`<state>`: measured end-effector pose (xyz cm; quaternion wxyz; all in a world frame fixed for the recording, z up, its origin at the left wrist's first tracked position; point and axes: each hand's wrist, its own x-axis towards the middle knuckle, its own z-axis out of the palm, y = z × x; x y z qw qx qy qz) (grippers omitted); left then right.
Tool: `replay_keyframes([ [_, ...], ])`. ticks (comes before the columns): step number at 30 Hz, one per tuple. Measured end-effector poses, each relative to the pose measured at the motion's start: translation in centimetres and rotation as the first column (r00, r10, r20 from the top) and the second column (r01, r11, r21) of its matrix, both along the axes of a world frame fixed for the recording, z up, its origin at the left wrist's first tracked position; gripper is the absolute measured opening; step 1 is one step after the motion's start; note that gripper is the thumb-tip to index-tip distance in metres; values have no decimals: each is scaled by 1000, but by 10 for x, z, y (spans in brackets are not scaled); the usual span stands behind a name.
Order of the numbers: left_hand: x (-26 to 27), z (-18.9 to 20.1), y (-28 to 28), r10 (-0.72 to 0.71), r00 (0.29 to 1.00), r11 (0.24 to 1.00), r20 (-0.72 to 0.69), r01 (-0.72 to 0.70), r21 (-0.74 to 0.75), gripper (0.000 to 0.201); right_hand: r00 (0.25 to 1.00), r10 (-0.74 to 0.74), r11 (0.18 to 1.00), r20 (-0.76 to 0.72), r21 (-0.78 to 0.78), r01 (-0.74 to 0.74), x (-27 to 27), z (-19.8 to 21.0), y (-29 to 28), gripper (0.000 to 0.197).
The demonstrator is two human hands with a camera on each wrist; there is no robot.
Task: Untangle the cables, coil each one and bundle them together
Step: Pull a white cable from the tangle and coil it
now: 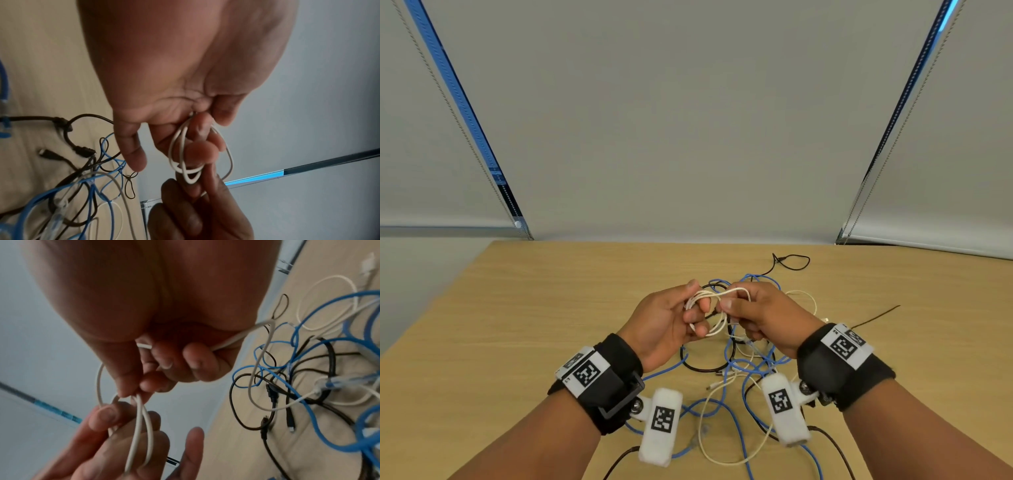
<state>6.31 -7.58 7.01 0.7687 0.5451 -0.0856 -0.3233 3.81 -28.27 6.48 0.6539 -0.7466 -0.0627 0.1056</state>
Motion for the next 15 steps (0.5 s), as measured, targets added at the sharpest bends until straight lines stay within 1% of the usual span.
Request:
replay_keyframes([
  [4, -1, 1, 0, -62, 998, 995, 13, 63, -74, 22, 995, 54, 991, -79, 128, -43, 1, -1, -9, 12],
  [7, -3, -1, 1, -94, 996, 982, -3, 92, -166, 21, 990, 95, 974, -99, 213, -72, 3, -5, -19, 20],
  [9, -3, -1, 3, -90, 996, 965, -27, 80, -249, 21, 992, 83, 964, -97, 259, -56, 2, -12, -25, 25],
  [10, -2, -1, 4, -85, 996, 954, -32, 72, -290, 21, 993, 65, 966, -97, 256, -38, 0, -17, -27, 24],
  [12, 0, 0, 5, -72, 997, 926, -21, 59, -372, 23, 997, 17, 984, -75, 176, -4, -4, -27, -27, 17],
  [13, 1, 1, 4, -56, 998, 910, -14, 45, -411, 25, 999, 10, 995, -53, 95, -5, -7, -32, -24, 17],
  [15, 4, 5, 3, 26, 1000, 890, 8, -19, -456, 28, 998, 62, 987, -4, -145, -62, -14, -39, -13, 22],
])
